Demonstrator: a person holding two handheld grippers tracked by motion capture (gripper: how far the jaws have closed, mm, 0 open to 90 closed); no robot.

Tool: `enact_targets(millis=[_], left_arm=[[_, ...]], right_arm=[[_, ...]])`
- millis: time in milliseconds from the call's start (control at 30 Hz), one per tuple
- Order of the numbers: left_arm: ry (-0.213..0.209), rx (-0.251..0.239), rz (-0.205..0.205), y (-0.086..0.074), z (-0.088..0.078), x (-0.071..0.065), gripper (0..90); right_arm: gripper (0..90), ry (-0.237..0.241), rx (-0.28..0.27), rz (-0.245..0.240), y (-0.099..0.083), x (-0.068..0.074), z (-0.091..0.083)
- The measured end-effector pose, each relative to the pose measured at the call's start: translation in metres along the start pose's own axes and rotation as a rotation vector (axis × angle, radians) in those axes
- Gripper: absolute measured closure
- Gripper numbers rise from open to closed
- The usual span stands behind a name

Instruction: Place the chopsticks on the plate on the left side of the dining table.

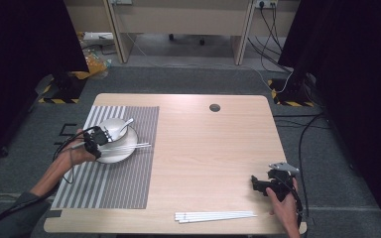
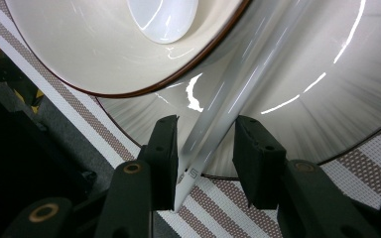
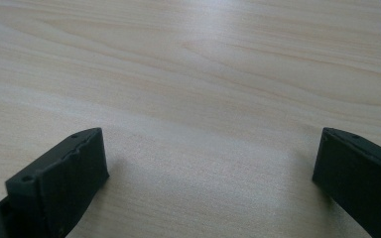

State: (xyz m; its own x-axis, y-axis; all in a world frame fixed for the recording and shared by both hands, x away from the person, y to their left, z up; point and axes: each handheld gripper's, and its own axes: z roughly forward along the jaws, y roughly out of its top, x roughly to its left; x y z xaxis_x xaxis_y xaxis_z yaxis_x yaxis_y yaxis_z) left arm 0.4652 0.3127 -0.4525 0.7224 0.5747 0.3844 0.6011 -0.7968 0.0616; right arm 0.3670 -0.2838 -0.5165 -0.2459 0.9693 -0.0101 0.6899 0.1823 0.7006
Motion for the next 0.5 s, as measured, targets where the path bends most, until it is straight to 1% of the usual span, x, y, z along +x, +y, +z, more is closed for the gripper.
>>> enact_targets(millis=[100,200,367,500], left_arm=[[-0.006,-0.004,-0.008,0.0005,0.0003,0.0001,61.6],[-0.002,0.002,-0.020,0.0016,0.0005,0.0007,61.0],[-0.010,0.005,-0.040,0.0020,0.0010,0.0026,60.2],[-0.002,0.011,-0.028,0.0018,0.0007,0.0024,60.1]], right_arm=[[0.6,0.000,0.000,0.000,0.0000,0.0000,0.0000],[0.6,0.000,0.000,0.000,0.0000,0.0000,0.0000],[0.6,0.000,0.000,0.000,0.0000,0.0000,0.0000],[0.6,0.000,0.000,0.000,0.0000,0.0000,0.0000]])
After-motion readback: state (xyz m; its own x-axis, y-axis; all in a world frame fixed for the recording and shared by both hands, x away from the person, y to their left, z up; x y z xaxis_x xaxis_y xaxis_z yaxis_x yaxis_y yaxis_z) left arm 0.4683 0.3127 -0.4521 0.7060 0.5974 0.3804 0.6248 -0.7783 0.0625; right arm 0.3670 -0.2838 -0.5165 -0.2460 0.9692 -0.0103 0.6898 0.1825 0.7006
